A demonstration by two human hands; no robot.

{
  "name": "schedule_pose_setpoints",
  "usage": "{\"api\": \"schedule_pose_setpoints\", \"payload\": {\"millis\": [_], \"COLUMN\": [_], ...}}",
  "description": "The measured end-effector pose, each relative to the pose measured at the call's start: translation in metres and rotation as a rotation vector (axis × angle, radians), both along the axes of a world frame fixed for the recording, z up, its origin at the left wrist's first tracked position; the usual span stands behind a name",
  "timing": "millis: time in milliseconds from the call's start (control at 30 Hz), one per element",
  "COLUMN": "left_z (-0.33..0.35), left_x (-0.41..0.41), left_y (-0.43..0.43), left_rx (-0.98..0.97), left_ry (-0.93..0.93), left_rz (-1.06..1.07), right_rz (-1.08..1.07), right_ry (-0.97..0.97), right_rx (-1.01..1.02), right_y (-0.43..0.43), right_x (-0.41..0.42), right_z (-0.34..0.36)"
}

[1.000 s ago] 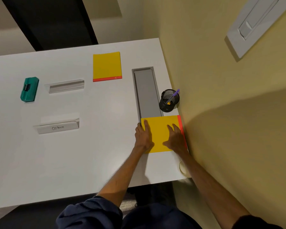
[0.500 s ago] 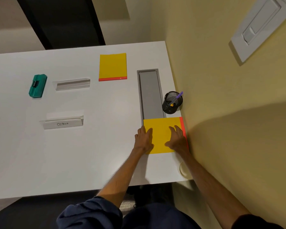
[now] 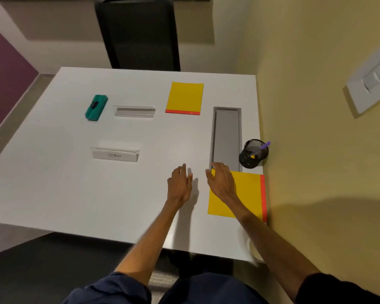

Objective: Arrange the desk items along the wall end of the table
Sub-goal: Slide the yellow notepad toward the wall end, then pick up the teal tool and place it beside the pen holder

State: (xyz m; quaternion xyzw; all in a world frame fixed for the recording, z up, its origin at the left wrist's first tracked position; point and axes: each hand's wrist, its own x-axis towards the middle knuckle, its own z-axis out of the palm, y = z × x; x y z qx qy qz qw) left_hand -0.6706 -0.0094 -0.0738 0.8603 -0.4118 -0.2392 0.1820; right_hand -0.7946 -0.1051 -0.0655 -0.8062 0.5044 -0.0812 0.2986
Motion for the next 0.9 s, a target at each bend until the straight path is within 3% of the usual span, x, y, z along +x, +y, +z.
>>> {"api": "schedule_pose_setpoints", "payload": {"millis": [433, 900], "left_z": [0.042, 0.137], "left_x": [0.083, 0.162], "left_y": [0.106, 0.327], "left_rx": [-0.094, -0.169], "left_ry": [-0.113, -0.347], "left_rz": [0.394, 0.617], "right_rz": [0.313, 0.532], "right_ry": [-0.165, -0.404], "right_rx": [-0.002, -0.055], "right_y": [0.075, 0.272], "right_x": [0.120, 0.220], "right_z": [0.037, 0.125]}}
